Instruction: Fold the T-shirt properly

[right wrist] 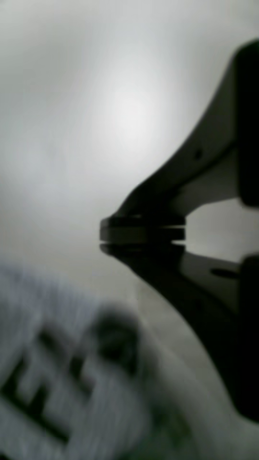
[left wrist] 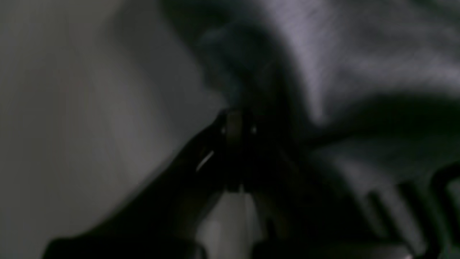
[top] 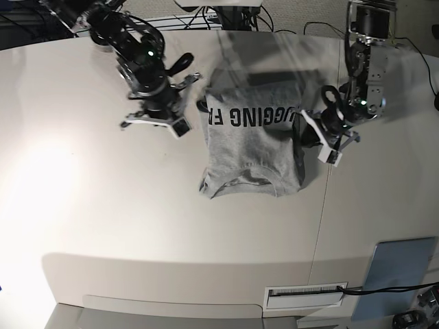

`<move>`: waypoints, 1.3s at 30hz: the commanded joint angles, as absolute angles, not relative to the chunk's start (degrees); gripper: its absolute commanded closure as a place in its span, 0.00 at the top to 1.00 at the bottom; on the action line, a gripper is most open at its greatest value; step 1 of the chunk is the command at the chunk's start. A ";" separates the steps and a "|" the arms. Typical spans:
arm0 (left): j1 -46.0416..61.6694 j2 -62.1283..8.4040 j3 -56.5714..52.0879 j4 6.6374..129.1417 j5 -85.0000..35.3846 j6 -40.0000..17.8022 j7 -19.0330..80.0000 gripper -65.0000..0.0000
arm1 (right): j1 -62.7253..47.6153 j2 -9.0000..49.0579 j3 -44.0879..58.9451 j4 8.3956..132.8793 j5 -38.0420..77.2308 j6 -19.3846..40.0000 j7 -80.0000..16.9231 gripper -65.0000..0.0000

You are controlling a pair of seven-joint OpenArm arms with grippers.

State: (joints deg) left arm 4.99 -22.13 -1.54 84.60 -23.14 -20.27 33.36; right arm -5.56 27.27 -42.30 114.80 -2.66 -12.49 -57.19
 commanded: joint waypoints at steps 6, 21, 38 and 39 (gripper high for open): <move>12.01 -24.95 -5.93 94.13 -29.26 -20.38 35.00 0.00 | -13.80 31.31 -31.57 124.79 -4.34 -14.92 -57.43 0.00; 46.83 -24.45 -30.44 105.86 -36.88 -30.20 33.56 0.00 | -46.68 31.18 -11.22 132.79 -3.92 -14.81 -56.25 0.00; 50.63 -18.52 -30.11 74.35 -32.29 -40.00 29.02 0.00 | -52.64 20.29 -11.11 98.06 -3.88 -1.32 -40.18 0.00; 49.10 -18.04 -30.11 71.29 -30.61 -40.00 28.75 0.00 | -50.85 20.32 -11.14 93.97 -3.62 -0.56 -39.33 0.00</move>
